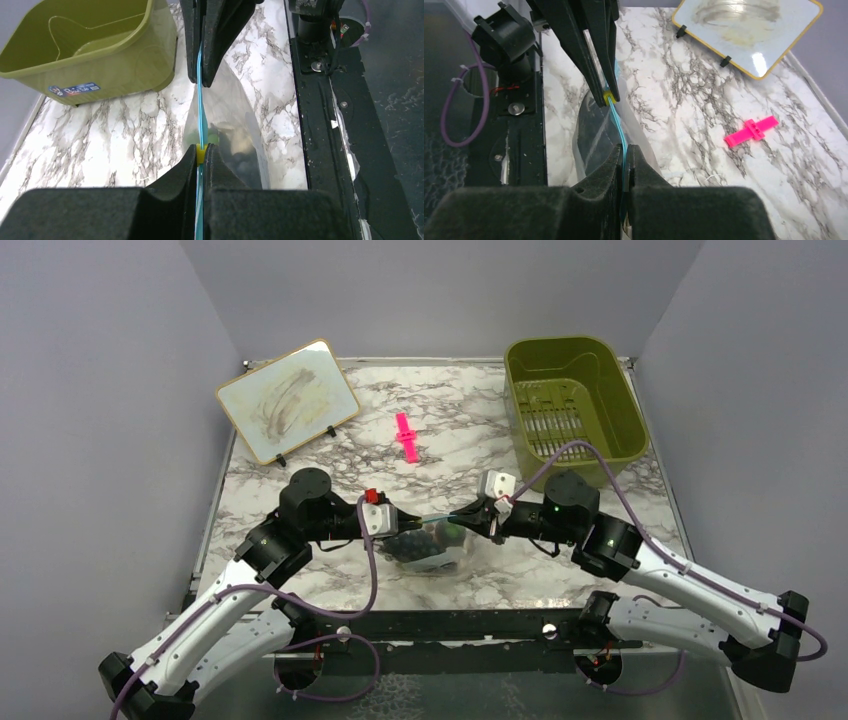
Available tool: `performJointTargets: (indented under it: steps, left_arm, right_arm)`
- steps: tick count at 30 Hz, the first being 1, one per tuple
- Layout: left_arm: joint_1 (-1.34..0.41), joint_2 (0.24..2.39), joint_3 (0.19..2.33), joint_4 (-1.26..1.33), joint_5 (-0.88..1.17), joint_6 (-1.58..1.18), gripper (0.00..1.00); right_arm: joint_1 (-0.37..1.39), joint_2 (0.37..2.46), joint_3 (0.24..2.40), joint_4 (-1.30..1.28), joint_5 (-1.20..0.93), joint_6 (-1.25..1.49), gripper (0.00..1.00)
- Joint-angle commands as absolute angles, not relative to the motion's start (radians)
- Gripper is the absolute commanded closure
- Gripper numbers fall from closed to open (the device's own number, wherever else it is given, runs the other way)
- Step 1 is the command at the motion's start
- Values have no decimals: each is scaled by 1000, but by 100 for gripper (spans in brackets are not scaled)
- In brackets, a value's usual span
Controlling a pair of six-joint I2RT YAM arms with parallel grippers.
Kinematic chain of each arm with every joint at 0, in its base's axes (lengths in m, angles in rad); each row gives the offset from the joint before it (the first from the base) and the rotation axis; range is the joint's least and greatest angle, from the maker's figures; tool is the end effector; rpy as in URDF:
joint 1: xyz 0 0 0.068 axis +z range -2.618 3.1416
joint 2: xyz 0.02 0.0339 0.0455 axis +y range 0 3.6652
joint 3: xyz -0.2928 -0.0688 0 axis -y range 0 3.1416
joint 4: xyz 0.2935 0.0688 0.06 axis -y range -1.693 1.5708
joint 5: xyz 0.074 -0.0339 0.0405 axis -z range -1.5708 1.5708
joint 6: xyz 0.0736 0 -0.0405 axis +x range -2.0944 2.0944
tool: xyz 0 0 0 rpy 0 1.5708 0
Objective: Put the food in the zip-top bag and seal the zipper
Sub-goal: Zip the zipper food storage bag at the center of the board.
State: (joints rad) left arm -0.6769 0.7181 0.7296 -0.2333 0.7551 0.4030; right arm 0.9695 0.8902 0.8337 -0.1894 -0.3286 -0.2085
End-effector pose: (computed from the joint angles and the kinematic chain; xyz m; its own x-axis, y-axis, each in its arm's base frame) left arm 0.1374 -0.1751 0.3415 0.2255 0.1851 -0.9565 0.9663 0.0829 0.2439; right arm 0.1340 0.2373 0.3494 0.0635 -0.2538 -0.9652 -0.9653 0.2298 -0.1239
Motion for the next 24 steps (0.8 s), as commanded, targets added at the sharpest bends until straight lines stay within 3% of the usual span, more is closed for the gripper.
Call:
performJointTargets:
  steps: [1, 12, 19, 21, 24]
  left_arm:
    - [-671, 704, 761, -323, 685, 427, 100]
    - [-671, 738, 866, -485, 538, 543, 100]
    - [-671, 754, 898, -494, 565, 574, 100]
    - [-671, 765, 907, -495, 589, 571, 100]
    - [-671, 771, 910, -490, 613, 569, 100]
  right_arm:
    - [962, 813, 766, -40, -192, -256, 99]
    - [963, 686, 652, -23, 18, -261, 99]
    - [962, 691, 666, -100, -52, -247, 99]
    - [962, 715, 713, -152, -145, -265, 89]
    - [963, 771, 809, -258, -264, -286, 64]
